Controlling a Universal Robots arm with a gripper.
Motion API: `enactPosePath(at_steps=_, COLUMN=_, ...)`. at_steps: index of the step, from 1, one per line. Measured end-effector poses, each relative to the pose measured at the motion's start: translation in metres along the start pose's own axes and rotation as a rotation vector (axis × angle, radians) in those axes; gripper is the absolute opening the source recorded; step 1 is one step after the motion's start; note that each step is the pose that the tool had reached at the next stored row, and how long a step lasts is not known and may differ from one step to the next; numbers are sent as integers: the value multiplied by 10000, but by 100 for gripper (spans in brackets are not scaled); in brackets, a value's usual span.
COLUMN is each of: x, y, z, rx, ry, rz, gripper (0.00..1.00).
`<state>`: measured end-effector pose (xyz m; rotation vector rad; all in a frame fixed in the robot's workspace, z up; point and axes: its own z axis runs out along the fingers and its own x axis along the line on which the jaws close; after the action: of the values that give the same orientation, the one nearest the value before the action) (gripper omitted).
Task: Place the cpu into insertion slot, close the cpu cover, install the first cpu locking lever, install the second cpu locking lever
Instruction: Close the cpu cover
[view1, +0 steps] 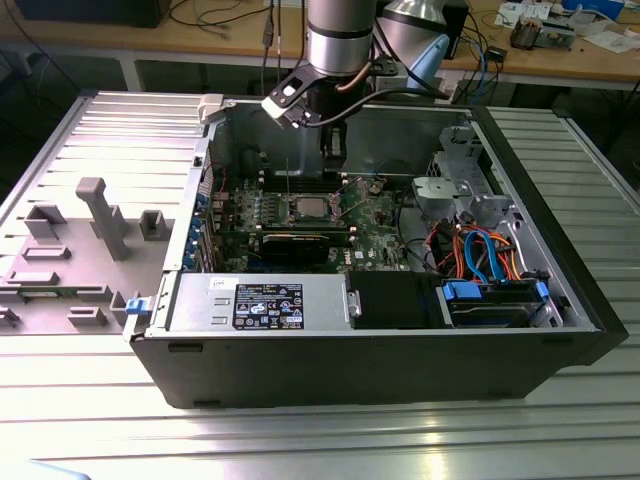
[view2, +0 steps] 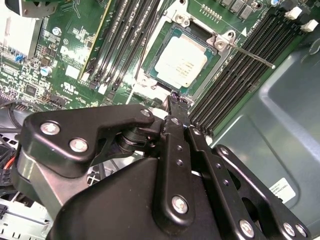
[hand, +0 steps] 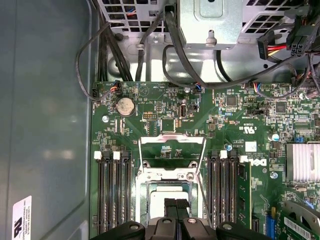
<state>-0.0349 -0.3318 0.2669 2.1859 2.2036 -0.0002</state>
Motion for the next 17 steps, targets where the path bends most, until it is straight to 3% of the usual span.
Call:
enactPosePath(at_steps=8, x=0, y=15, z=0, rx=0, ry=-1, rz=0, gripper=11)
enactPosePath(at_steps=17, x=-1, y=80, z=2, rx=2, ry=0, rz=-1, gripper=11)
